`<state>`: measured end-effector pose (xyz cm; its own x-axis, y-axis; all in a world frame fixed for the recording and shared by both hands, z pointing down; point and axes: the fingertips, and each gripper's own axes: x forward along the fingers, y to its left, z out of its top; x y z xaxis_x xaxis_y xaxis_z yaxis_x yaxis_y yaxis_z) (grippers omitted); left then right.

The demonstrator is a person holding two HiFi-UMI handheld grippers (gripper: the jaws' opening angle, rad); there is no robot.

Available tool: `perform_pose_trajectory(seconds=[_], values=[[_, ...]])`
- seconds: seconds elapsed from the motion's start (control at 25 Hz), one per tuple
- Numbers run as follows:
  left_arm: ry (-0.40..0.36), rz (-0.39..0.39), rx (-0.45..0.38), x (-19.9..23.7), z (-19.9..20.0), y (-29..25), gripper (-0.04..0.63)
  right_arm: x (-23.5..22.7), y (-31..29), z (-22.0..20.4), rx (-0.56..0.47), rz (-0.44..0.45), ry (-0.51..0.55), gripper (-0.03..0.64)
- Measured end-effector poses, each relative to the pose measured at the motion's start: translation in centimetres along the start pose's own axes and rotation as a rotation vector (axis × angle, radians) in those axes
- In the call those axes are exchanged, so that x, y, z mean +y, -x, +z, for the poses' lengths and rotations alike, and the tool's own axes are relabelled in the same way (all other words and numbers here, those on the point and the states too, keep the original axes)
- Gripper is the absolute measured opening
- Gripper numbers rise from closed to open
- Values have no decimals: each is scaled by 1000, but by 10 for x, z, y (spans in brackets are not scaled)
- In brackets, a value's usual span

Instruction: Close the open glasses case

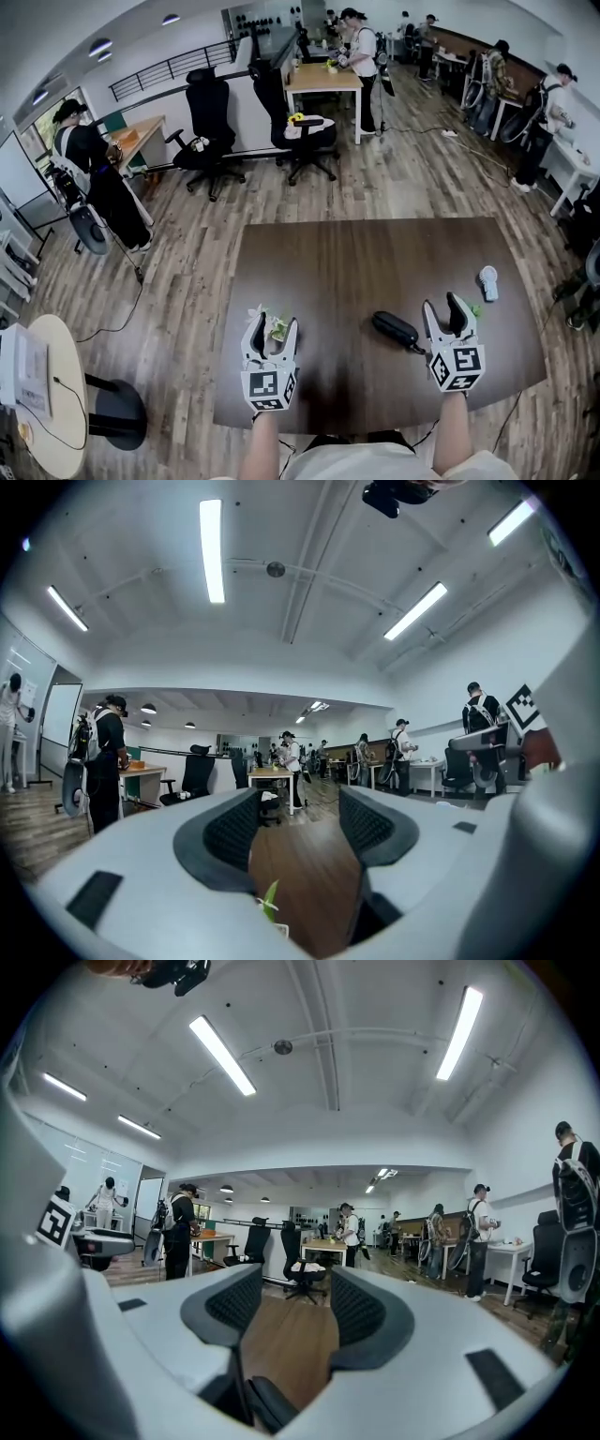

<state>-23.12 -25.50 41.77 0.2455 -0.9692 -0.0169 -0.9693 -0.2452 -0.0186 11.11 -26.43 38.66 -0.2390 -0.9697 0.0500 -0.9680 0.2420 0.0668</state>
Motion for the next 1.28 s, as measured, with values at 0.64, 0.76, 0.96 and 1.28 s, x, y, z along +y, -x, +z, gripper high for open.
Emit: perform_pose_trajectory(seconds=[0.64, 0.76, 0.96, 1.28], values=[[-23, 68, -11, -70, 18, -75, 275, -104, -36, 5, -35, 68, 14, 235], [-32, 58, -14, -79, 21, -84, 275, -113, -39, 5, -36, 65, 10, 235], [-44, 47, -11, -86, 20, -90, 275, -117, -42, 3, -38, 67, 11, 235], [-47, 27, -6, -94, 17, -93, 275, -120, -39, 0, -31, 53, 11, 235]])
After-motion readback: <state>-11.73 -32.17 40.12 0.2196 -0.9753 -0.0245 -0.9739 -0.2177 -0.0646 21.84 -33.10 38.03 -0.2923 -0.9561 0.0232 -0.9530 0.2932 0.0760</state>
